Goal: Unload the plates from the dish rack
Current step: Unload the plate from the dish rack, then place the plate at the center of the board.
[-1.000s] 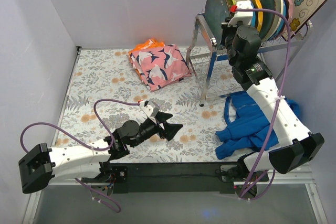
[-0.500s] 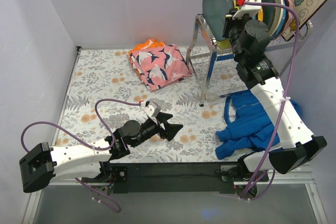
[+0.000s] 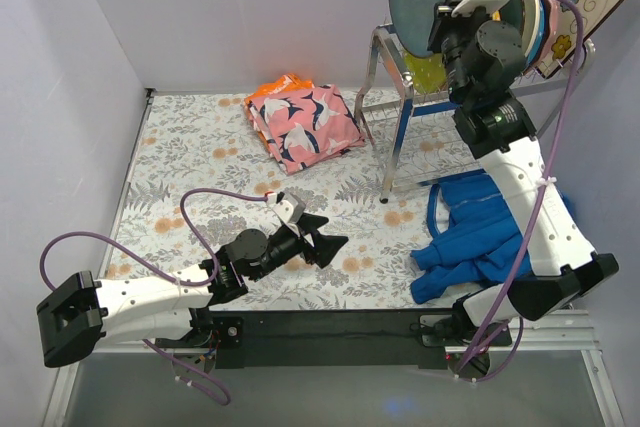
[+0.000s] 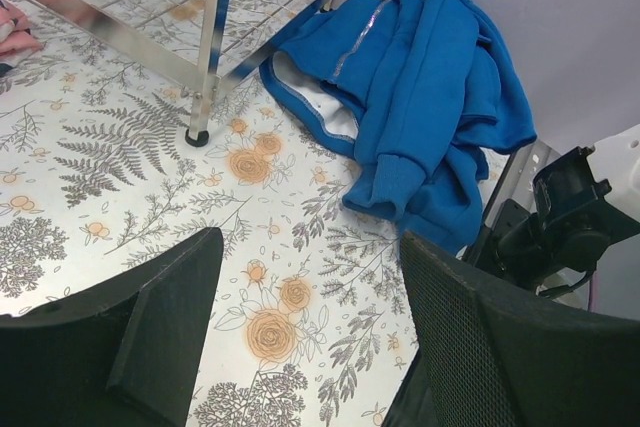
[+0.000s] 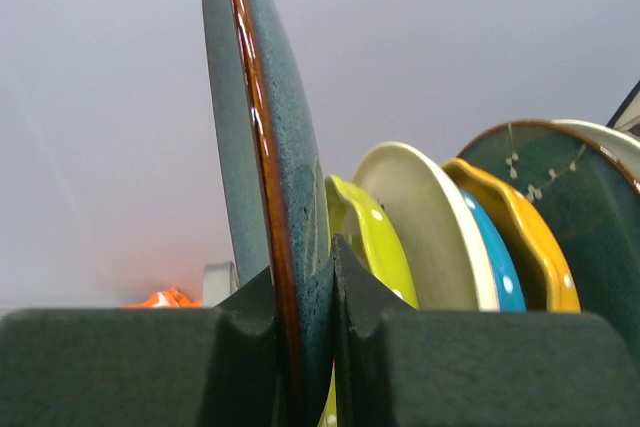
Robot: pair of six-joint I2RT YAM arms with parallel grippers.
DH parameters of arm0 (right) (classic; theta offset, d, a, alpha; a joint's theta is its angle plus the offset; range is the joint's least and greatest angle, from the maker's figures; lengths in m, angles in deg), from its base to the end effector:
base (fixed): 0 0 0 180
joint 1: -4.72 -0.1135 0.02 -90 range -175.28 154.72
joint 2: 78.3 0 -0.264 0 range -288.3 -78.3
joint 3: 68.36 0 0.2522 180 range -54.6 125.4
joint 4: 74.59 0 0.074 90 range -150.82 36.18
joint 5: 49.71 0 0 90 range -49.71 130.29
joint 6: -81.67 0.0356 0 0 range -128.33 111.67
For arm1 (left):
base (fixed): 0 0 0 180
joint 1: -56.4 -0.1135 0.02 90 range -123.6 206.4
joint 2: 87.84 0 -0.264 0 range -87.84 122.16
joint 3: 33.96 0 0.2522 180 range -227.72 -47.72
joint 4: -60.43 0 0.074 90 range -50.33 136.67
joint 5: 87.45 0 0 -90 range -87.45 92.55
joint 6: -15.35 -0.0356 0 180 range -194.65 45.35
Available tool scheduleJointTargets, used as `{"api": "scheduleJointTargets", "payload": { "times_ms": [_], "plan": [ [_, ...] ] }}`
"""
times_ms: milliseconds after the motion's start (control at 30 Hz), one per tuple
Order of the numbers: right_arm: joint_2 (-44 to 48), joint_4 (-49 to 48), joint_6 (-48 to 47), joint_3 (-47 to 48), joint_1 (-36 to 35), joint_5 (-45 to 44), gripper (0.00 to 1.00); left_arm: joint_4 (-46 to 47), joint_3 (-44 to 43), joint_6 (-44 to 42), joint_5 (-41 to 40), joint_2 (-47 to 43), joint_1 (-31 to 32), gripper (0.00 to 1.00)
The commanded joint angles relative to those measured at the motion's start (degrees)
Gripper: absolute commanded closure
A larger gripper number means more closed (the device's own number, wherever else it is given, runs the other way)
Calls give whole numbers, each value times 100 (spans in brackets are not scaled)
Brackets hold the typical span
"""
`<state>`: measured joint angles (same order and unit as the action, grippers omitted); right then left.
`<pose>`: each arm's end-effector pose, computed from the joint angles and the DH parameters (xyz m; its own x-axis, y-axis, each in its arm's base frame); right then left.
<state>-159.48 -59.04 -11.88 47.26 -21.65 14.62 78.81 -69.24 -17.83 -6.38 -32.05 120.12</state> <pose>0.2648 0.1141 0.5514 0.2916 0.0823 -0.9530 -0.0151 0.9966 0.0814 0.1010 -0.1920 0.2394 -0.6929 -0.4642 -0.5517 0.4334 0.3434 -0.8332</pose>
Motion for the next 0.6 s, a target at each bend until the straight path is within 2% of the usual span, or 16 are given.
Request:
{"api": "scheduleJointTargets", "payload": {
  "times_ms": [0,233,433,567],
  "plan": [
    [-2,-1041,311,1089,-8,18,99,99,-107,-30,-232,-217,26,31],
    [-47,-461,1470,1345,-8,903,99,249,235,119,-829,-823,35,33],
    [252,-301,2918,573,-17,2080,99,425,666,172,-1576,-1692,26,35],
    [297,-513,3387,228,-193,2523,99,4,658,207,-2358,-2141,26,35]
  ]
}}
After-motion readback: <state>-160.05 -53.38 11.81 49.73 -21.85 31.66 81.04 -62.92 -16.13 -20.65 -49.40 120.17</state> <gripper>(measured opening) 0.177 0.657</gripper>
